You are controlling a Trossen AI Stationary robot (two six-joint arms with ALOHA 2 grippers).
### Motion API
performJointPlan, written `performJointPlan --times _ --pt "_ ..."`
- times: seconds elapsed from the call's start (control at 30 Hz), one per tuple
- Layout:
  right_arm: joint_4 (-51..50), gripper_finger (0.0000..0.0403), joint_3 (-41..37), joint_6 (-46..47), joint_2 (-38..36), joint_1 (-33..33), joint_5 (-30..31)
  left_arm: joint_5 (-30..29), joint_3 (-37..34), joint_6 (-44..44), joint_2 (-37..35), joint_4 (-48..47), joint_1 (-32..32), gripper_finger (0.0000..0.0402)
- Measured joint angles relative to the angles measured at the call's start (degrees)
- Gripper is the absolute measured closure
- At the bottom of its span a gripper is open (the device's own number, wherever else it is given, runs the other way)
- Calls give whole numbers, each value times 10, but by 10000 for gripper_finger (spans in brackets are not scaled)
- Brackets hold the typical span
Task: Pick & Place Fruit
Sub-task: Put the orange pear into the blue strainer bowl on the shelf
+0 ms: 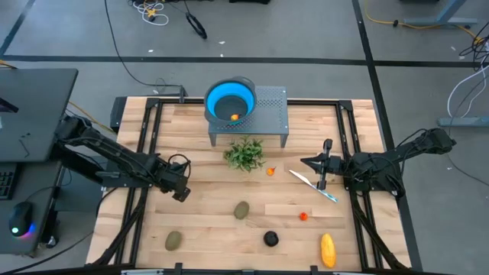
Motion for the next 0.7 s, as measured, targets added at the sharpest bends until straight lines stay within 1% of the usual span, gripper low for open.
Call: performJointPlan --times 0.23,0.7 --pt "3 386 0 -16 0 0 0 -11 0 -32 0 4 -5 94" --pt "0 386 0 -16 0 0 0 -39 -12 -67 0 14 -28 93"
